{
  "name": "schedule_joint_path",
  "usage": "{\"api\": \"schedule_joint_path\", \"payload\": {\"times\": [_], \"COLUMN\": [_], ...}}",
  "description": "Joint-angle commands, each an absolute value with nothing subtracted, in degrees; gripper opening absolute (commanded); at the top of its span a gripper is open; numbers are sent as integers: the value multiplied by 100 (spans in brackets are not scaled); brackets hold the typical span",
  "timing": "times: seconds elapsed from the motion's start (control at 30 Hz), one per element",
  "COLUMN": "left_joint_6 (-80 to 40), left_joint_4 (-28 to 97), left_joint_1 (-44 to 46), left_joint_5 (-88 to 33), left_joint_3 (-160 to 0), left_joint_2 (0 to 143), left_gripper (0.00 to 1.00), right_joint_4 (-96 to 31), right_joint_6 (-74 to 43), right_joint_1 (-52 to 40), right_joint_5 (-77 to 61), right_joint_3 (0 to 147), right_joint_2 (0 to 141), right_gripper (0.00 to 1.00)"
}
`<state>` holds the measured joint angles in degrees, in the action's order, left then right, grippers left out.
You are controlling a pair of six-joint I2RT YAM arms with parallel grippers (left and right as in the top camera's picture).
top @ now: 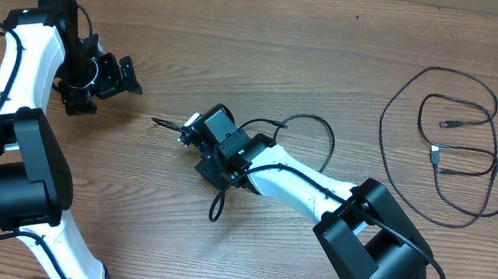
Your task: Untangle cables
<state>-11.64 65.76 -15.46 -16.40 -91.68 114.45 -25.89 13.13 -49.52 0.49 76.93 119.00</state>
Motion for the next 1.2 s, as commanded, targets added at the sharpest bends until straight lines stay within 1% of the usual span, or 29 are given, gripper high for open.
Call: {"api": "schedule_joint_path", "payload": {"times": [0.0, 0.2, 0.37, 0.53, 0.7, 0.8, 0.9, 1.0, 1.17], "left_joint_6": [-1181, -1181, -1179, -1179, -1179, -1181, -1181, -1179, -1179], "left_joint_4": [6571, 6571, 6571, 6571, 6571, 6571, 6571, 6571, 6571], "left_joint_1": [-1525, -1525, -1525, -1525, -1525, -1525, -1527, -1531, -1531], "left_joint_5": [-1584, -1584, -1584, -1584, -1584, -1584, -1584, -1581, -1584], "left_joint_3": [-9284, -9284, -9284, -9282, -9284, -9284, -9284, -9284, -9284], "left_joint_2": [11441, 11441, 11441, 11441, 11441, 11441, 11441, 11441, 11441], "left_gripper": [100, 100, 100, 99, 100, 99, 100, 100, 99], "right_joint_4": [-2663, -3214, -4139, -4866, -5557, -5892, -6040, -6272, -6823], "right_joint_6": [1378, 1354, 1361, 1361, 1361, 1358, 1356, 1288, 733], "right_joint_1": [-4943, -4908, -4904, -4845, -4595, -4322, -3924, -3428, -2453], "right_joint_5": [167, 163, 196, 1037, 1638, 2060, 2362, 2373, 2373], "right_joint_3": [7701, 8193, 9011, 9712, 10569, 11010, 11150, 11139, 11139], "right_joint_2": [11948, 11631, 11168, 10785, 10497, 10433, 10422, 10429, 10431], "right_gripper": [4, 4, 4, 4, 4, 4, 4, 4, 4]}}
